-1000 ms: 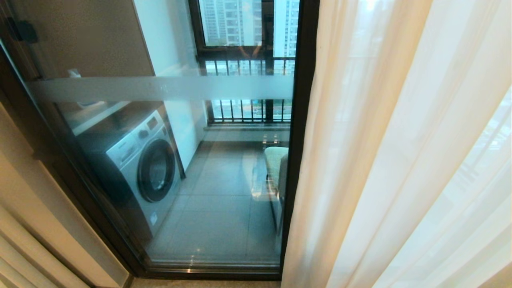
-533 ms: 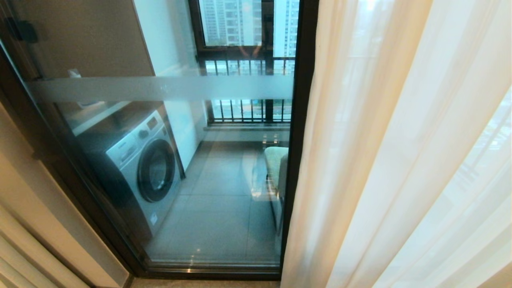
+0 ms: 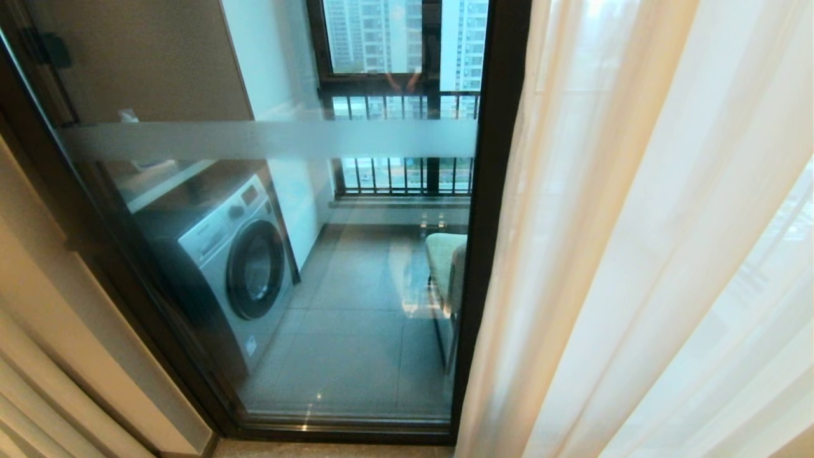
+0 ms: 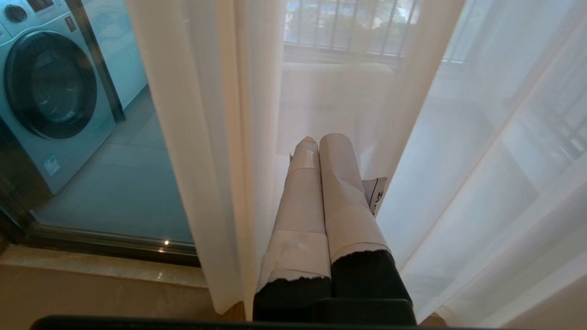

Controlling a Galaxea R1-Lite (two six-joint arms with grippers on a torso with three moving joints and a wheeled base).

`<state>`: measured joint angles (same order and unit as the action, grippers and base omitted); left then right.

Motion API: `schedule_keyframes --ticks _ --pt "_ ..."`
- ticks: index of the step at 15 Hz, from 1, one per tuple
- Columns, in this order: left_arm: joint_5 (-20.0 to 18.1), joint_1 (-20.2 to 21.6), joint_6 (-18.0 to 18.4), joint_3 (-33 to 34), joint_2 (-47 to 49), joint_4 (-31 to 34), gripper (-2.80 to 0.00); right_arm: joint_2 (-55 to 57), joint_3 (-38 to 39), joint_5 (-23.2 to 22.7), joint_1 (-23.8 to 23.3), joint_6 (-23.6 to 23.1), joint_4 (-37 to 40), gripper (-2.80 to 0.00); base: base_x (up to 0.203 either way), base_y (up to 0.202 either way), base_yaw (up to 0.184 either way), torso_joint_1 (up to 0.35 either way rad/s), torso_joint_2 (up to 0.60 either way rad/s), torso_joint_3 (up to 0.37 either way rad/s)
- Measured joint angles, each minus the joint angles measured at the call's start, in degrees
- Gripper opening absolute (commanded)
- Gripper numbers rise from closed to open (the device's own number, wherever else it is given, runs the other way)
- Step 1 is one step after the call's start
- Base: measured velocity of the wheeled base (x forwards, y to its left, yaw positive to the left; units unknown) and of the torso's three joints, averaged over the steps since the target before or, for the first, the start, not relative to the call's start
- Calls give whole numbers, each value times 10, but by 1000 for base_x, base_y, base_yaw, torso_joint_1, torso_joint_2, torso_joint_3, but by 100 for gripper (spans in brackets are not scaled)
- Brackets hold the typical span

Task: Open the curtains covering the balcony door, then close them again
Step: Close the inner curtains on both sides

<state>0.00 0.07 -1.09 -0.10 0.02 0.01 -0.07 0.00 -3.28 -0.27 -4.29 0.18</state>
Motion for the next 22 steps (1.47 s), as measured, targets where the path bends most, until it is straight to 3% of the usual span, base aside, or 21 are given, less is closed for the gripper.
schedule_keyframes --ticks 22 --pt "1 0 -2 0 0 0 -280 0 0 0 0 0 1 -280 0 191 1 3 2 3"
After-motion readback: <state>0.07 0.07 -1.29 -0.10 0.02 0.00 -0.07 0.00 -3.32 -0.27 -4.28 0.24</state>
